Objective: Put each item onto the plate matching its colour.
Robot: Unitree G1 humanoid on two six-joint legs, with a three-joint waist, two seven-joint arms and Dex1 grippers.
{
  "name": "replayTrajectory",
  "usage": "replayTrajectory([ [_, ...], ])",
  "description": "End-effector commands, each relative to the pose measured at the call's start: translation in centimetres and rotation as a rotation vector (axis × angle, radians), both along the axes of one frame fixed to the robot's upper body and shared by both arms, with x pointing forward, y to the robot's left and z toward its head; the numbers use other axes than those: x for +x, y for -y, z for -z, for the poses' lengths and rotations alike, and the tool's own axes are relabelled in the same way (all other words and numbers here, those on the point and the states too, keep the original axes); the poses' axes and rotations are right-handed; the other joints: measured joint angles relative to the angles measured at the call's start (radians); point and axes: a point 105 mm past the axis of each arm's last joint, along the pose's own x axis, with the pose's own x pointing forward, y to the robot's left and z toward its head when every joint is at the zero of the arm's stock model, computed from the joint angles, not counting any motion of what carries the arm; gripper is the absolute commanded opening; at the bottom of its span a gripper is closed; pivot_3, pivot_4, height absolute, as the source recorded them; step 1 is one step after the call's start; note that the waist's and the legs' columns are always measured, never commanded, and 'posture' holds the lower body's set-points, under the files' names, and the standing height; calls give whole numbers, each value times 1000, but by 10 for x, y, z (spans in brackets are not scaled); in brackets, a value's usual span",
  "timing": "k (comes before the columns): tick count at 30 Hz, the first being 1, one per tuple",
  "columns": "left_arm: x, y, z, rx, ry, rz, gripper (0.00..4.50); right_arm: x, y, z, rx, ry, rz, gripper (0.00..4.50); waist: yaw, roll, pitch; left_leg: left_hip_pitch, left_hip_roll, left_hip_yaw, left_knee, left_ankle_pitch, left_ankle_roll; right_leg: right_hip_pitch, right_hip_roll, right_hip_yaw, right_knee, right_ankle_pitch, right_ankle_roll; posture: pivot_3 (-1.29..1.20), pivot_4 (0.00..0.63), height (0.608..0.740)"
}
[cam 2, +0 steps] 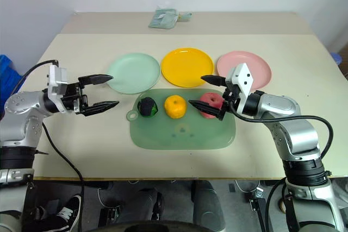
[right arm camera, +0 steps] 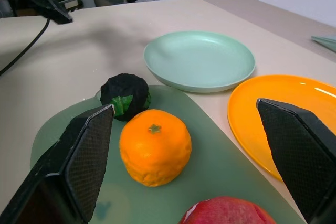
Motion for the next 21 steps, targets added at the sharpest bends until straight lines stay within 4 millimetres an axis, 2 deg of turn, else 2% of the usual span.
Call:
replayTrajectory([
  [1,0,1,-14,0,54,16,4500,-3,-3,-8,15,52,-6,4432,0,0,0,0,0,0,0,0,0,0,0,0,0,0,0,0,150,740],
  [8,5,0,-24,17,65,32,4500,-2,-8,-9,28,67,-9,4432,-1,0,0,0,0,0,0,0,0,0,0,0,0,0,0,0,150,740],
  [14,2,11,-21,-3,34,76,4500,-14,-9,-6,-23,9,-81,4432,-2,0,0,0,0,0,0,0,0,0,0,0,0,0,0,0,150,740],
  [21,8,41,13,59,36,158,4500,-21,-11,-12,-78,28,-94,4432,1,0,0,0,0,0,0,0,0,1,0,0,0,0,0,0,150,740],
])
